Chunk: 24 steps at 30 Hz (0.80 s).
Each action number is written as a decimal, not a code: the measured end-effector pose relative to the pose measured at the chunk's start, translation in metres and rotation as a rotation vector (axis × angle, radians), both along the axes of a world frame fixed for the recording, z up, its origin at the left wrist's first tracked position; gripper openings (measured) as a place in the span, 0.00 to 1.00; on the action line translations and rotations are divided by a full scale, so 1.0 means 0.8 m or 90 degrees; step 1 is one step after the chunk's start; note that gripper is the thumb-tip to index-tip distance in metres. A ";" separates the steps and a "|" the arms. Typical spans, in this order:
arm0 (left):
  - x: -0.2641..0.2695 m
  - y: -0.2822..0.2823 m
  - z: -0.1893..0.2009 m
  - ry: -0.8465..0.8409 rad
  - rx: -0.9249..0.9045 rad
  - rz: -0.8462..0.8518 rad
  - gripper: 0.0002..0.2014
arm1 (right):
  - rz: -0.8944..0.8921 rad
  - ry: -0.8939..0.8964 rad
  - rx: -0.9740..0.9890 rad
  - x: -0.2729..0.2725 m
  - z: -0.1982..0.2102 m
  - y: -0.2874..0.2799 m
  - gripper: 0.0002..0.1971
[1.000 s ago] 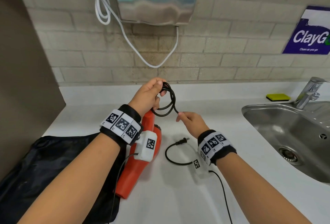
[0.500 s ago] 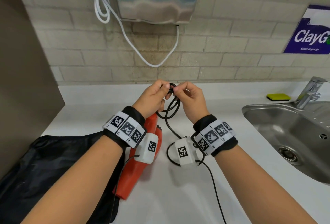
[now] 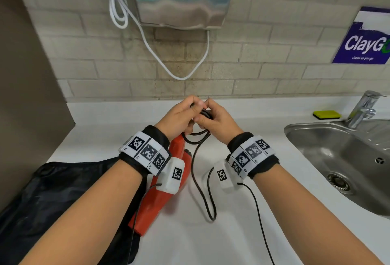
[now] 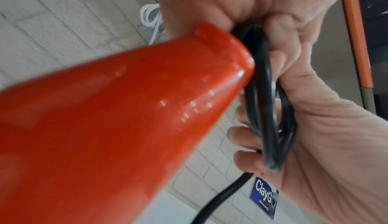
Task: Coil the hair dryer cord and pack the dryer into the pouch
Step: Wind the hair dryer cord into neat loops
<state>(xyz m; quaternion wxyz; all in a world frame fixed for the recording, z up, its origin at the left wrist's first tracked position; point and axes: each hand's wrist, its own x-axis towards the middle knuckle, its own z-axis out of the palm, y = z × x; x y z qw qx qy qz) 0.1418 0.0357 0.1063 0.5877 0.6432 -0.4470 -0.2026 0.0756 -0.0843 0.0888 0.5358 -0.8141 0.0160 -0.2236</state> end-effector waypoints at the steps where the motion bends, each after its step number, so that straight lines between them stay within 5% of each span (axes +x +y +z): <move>1: 0.001 -0.001 -0.001 -0.002 0.001 0.004 0.11 | -0.008 0.003 -0.042 0.000 0.000 -0.001 0.12; 11: 0.014 0.007 -0.001 0.075 -0.043 0.051 0.13 | -0.055 0.105 -0.163 -0.023 0.002 -0.026 0.14; 19: 0.000 -0.001 0.003 -0.056 0.078 -0.014 0.10 | -0.187 -0.095 -0.160 -0.019 0.034 -0.031 0.08; 24: 0.001 0.000 -0.001 -0.069 0.057 0.010 0.10 | -0.205 -0.093 -0.080 -0.025 0.011 -0.042 0.09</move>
